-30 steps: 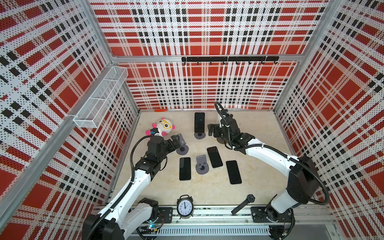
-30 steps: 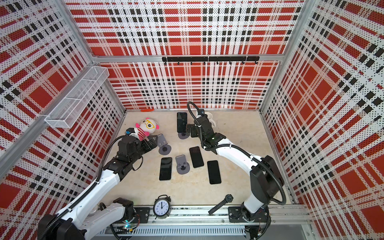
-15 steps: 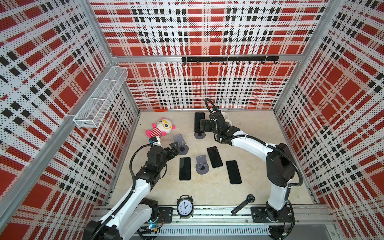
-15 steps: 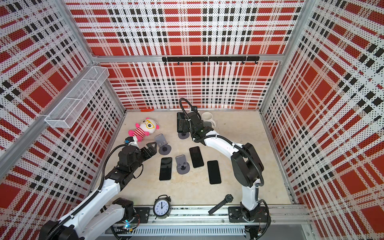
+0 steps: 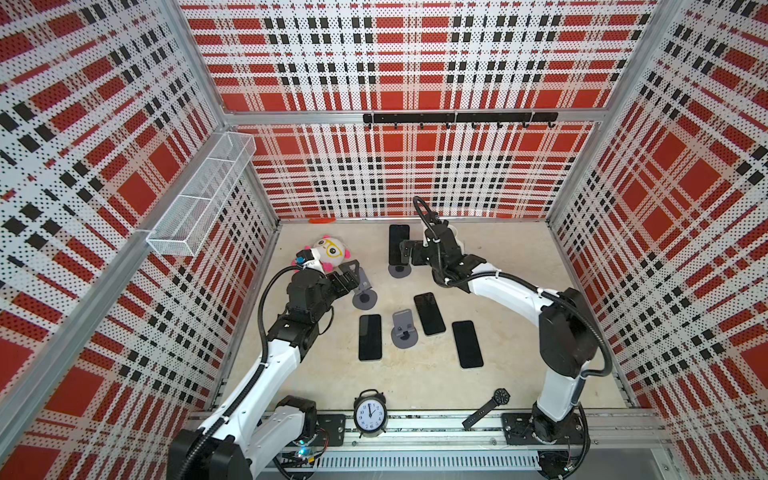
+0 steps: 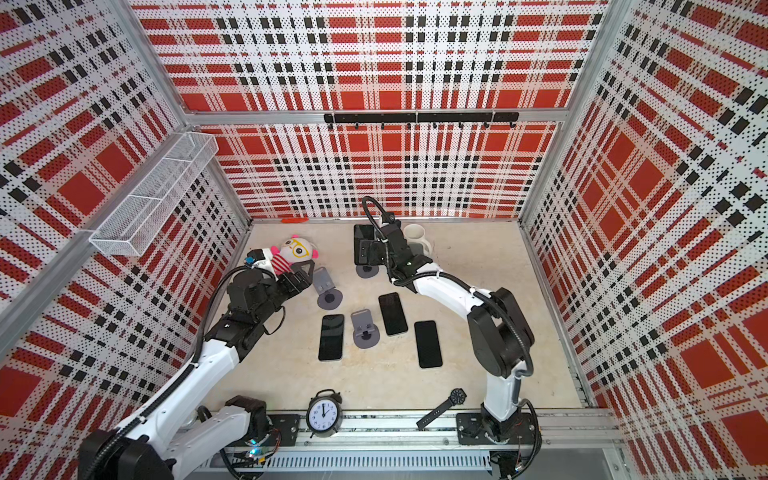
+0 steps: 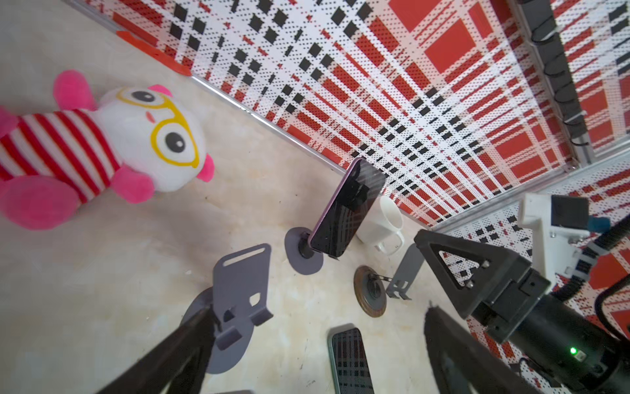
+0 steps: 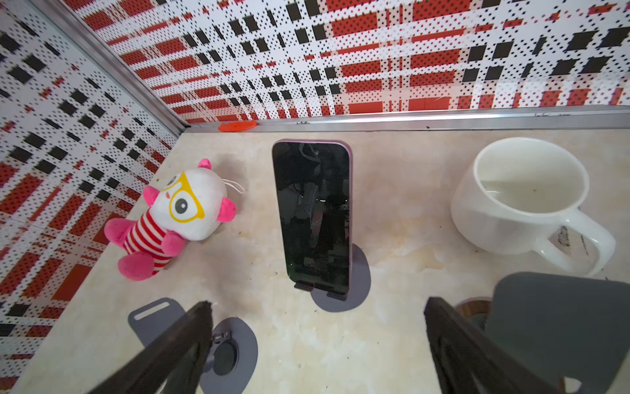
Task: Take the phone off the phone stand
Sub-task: 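Raise left gripper toward pink-framed phone on far stand while right gripper rises, then lower left gripper over the top edge of the pink-framed phone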
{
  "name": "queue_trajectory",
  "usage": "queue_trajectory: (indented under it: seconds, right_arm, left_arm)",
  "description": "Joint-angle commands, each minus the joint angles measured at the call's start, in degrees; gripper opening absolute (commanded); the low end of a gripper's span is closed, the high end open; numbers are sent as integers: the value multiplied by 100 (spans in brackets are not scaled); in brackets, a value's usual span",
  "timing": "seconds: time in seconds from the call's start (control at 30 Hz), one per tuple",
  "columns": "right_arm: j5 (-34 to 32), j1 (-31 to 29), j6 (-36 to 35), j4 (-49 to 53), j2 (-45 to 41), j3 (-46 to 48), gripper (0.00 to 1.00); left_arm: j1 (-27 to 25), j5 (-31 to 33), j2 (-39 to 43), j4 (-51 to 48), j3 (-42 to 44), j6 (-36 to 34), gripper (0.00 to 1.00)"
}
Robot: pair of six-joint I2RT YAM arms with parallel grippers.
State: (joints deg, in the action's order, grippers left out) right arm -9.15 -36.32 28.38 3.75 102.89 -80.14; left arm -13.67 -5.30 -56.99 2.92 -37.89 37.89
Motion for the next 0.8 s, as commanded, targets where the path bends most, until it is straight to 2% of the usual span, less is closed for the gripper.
queue_trajectory:
  seconds: [0.0, 0.17, 0.33, 0.47, 0.6, 0.77]
  right_arm:
    - [186, 391, 26, -388, -920, 463, 100]
    - [-8, 735, -56, -586, -2070, 1415, 100]
    - [-1224, 765, -313, -1282, -3406, 2798, 100]
    - [-1752, 788, -524, -1539, -4394, 3659, 100]
    - [-1845, 795, -631, -1465, -4946, 4054, 100]
    - [-1907, 804, -642, -1506, -5087, 4250, 100]
  left_arm:
    - [-537, -78, -154, 331, -390, -406, 98]
    - [-1468, 662, -838, -1, -1319, -934, 98]
    - [-1905, 1173, -1569, -250, -2030, -1025, 98]
    - [-2227, 1447, -2183, -630, -2695, -1218, 98]
    - [-2417, 1699, -2903, -1213, -3425, -1464, 98]
    - [-2658, 2841, -3568, -1624, -4020, -1644, 98]
